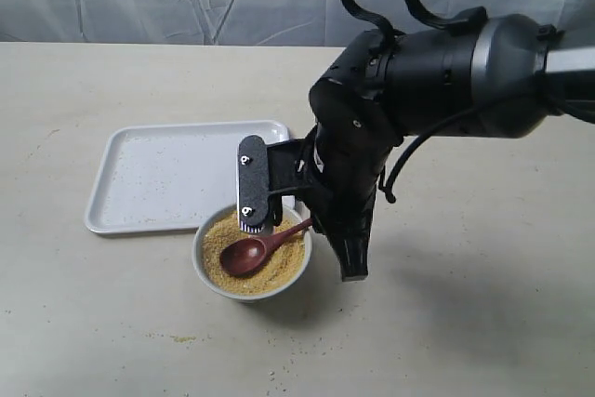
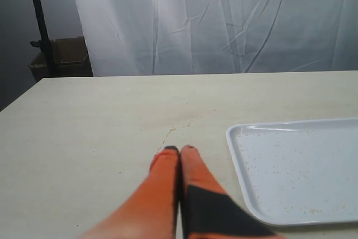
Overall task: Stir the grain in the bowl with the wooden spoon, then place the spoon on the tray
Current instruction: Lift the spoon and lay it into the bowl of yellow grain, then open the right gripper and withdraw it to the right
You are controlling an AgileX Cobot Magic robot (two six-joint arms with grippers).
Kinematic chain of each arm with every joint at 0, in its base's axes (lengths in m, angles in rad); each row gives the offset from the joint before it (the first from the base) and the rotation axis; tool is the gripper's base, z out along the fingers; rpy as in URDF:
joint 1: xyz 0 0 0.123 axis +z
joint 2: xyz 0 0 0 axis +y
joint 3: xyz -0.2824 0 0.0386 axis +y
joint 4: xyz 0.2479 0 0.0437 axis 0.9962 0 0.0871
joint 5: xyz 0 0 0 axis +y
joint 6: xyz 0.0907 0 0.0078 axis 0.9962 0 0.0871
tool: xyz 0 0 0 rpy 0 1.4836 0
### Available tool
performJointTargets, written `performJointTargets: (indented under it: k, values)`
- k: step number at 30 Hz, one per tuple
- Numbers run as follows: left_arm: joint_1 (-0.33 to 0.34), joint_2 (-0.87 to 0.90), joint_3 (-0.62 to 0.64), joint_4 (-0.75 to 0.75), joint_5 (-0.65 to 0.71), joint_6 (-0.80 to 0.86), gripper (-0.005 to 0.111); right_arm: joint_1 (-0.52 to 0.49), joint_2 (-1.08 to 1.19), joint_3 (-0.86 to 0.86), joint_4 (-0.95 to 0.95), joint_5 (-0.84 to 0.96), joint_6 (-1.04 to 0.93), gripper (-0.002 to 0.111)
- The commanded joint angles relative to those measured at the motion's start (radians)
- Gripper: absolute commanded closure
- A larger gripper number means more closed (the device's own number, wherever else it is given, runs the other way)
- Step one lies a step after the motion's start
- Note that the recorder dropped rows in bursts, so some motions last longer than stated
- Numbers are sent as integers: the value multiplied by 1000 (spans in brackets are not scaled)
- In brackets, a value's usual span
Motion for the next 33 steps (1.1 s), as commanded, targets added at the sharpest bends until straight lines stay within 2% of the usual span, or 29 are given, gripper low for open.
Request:
performJointTargets:
  k: [1,6,10,12,16,18,20,23,27,30,33]
  values:
    - [6,-5,5,-3,-4,-3,106,-1,-9,-3,-5,-18,1,80]
    - [6,-5,5,-3,-4,-3,106,-1,-81,-3,-5,-22,120,80]
    - [6,-5,5,-3,-4,-3,106,-11,-171,-3,10,-3,438,80]
    - [6,-5,5,-3,-4,-3,106,-49,-208,0,73,26,504,80]
    - [6,-5,5,-3,-4,-3,106,-189,-284,27,377,31,506,80]
    - [6,-5,5,-3,-4,-3,106,-264,-334,96,538,-34,502,80]
    - [6,-5,5,-3,-4,-3,106,-314,-388,196,677,-172,490,80]
    - [6,-5,5,-3,-4,-3,106,-329,-479,399,930,-435,432,80]
    - [6,-5,5,-3,-4,-3,106,-306,-527,640,1478,-678,289,80]
    - [6,-5,5,-3,-4,-3,106,-304,-516,716,1710,-645,100,80]
    - [6,-5,5,-3,-4,-3,106,-304,-511,739,1859,-515,-71,80]
